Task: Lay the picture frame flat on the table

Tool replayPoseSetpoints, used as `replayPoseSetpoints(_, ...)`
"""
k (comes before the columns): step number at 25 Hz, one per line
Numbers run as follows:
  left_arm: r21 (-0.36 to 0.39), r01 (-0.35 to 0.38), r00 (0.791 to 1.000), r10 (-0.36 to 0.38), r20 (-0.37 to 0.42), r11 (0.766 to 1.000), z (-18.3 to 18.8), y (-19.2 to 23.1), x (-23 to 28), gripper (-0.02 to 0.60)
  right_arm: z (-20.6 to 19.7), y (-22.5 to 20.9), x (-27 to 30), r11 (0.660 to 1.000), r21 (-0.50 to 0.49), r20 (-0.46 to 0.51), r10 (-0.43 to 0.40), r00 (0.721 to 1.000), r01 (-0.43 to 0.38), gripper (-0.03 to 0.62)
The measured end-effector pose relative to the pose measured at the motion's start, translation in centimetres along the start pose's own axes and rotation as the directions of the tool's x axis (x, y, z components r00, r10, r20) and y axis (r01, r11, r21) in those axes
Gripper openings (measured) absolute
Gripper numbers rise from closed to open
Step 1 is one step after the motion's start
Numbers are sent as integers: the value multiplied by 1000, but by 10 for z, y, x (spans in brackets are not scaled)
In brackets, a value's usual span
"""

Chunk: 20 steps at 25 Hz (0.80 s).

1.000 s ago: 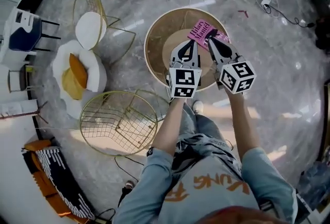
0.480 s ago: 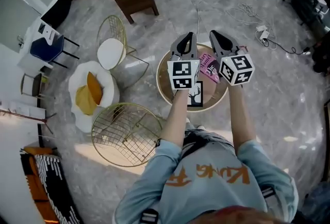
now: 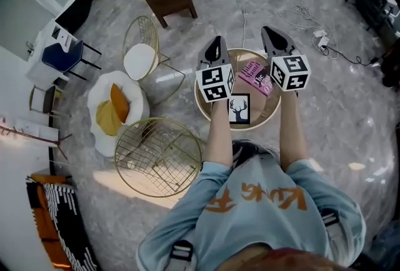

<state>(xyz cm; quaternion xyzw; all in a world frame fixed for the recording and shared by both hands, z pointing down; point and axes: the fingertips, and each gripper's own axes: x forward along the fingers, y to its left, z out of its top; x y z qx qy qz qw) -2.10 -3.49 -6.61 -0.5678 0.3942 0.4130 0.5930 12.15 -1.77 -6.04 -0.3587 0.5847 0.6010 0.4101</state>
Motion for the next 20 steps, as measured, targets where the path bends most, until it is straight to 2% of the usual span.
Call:
replayPoseSetpoints(4,17,-26,1000,26,14,1000,5,13,-5,20,-4,8,4,1000,-28,-10,-3,1000,2,-2)
replayPoseSetpoints(10,88,-13,1000,12,7,996,11,5,2,20,-1,-1,6,999,-49,-8,-17,1000,16,-2)
replayPoseSetpoints(20,118,-4,1000,5,-10,993,6,-3,-3,20,-4,-5,-5,999,-43,0,-27,1000,27,-2)
